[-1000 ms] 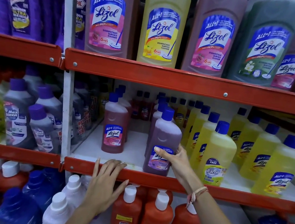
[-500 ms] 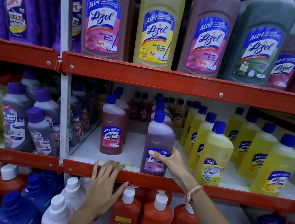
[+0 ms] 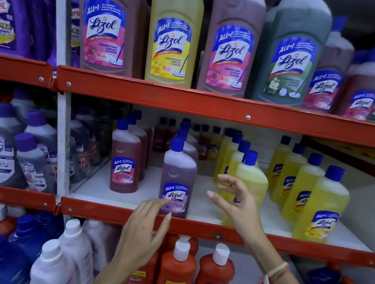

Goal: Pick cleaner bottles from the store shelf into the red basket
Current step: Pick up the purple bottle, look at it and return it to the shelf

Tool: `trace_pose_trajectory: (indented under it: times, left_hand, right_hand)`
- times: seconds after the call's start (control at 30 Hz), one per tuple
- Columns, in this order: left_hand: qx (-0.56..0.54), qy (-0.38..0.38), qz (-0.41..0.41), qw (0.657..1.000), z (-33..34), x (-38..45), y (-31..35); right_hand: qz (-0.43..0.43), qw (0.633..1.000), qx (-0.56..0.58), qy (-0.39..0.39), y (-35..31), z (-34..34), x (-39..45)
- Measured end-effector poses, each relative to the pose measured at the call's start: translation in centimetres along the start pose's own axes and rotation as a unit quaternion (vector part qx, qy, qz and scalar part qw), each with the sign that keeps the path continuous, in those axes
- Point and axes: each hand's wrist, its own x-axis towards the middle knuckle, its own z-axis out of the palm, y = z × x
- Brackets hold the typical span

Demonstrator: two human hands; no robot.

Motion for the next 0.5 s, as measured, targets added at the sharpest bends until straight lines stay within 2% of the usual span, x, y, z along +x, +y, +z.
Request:
trace_pose_trajectory:
  times: [0.13, 0.27, 0.3, 0.37, 0.43, 0.5]
  left_hand:
    - [0.003, -0.052, 0.034, 0.998, 3.1, 1.0, 2.9]
    - [0.039, -0.101, 0.046, 0.993, 6.2, 1.7, 4.5]
    - [0.049, -0.118, 0.039, 0.991, 6.9, 1.8, 4.6]
    - [0.076, -0.15, 0.03, 0.985, 8.0, 2.0, 4.6]
    - [0.109, -0.182, 0.032, 0.977, 8.9, 1.9, 4.4]
    - [0.142, -0.2, 0.043, 0.969, 9.6, 1.4, 4.1]
  right_hand:
    - [-0.054, 0.995, 0.006, 0.083, -0.3, -4.0, -0.4]
    - [-0.059, 0.979, -0.071, 0.181, 1.3, -6.7, -0.2]
    - [-0.047, 0.978, -0.092, 0.18, 2.1, -7.1, 0.2]
    - [-0.004, 0.987, -0.101, 0.122, 4.0, -7.5, 1.2]
    - [0.073, 0.995, -0.054, 0.036, 6.0, -7.2, 2.2]
    - [0.133, 0.991, -0.021, -0.006, 7.5, -6.9, 2.6]
